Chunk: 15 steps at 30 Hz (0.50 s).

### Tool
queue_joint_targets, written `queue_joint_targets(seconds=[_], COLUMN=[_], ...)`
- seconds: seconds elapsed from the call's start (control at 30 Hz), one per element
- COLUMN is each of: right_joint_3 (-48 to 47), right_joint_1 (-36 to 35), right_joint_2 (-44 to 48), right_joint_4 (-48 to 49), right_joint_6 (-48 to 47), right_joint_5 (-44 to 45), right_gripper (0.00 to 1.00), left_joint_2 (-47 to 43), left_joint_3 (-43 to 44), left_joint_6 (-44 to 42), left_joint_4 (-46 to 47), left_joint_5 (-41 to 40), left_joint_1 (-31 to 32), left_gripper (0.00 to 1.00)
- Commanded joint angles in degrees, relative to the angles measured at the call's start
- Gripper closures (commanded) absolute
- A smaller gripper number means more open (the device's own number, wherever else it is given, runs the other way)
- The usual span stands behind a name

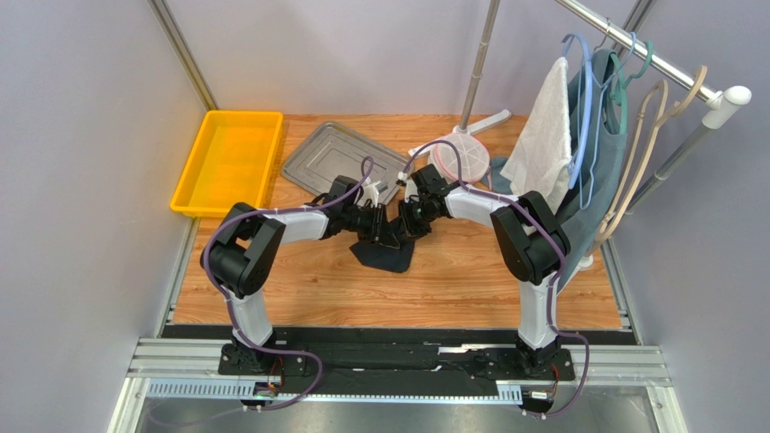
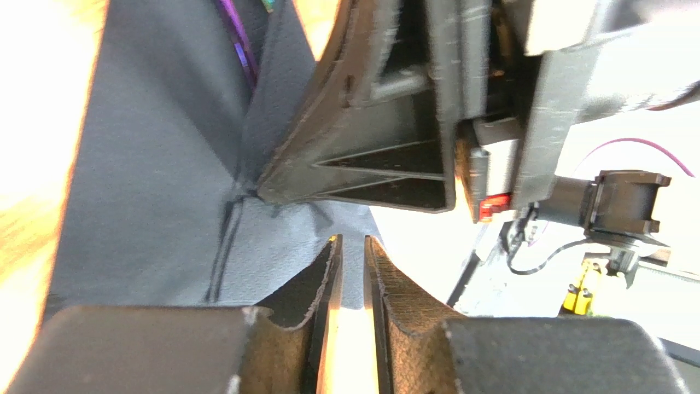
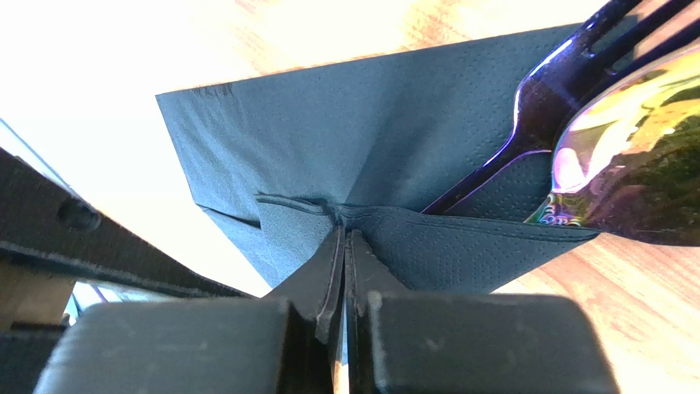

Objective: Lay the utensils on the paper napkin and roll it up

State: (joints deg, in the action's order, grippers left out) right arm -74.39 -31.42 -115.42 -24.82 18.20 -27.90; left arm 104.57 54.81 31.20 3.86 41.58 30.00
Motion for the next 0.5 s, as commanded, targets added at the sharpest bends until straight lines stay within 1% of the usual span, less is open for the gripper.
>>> queue_joint_targets(seconds=[0.0, 0.2, 0.23, 0.27, 0.33, 0.47], right_joint_3=[2.41, 1.88, 1.45, 1.09, -0.40, -3.47], right_joint_1=[-0.31, -0.22, -0.22, -0.13, -0.05, 0.92], right_joint_2=[-1.48, -1.22, -1.13, -0.95, -0.69, 2.99], right_joint_4=[-1.55, -0.94, -1.02, -1.28, -2.42, -4.00], right_joint_6=[-3.26, -3.61, -3.69, -3.69, -3.69, -2.82], right_joint_5=[3.47, 1.54, 1.01, 1.09, 0.66, -0.31], right_gripper=[0.99, 0.99, 0.99, 0.99, 0.99, 0.97], left_joint_2=[1.14, 8.44, 9.58, 11.42, 12.23, 11.88], left_joint_3=[0.48, 1.62, 2.05, 2.67, 2.41, 1.71], left_joint_6=[-2.72, -3.68, -4.21, -4.57, -4.75, -5.54], left_joint_4=[-1.83, -3.41, -3.59, -5.68, -6.32, -7.55], left_joint_5=[-1.85, -2.82, -3.35, -3.96, -4.75, -6.69], left_joint_1=[-0.03, 0.06, -0.03, -0.03, -0.38, -0.38], left_gripper=[0.78, 0.83, 0.87, 0.88, 0.92, 0.97])
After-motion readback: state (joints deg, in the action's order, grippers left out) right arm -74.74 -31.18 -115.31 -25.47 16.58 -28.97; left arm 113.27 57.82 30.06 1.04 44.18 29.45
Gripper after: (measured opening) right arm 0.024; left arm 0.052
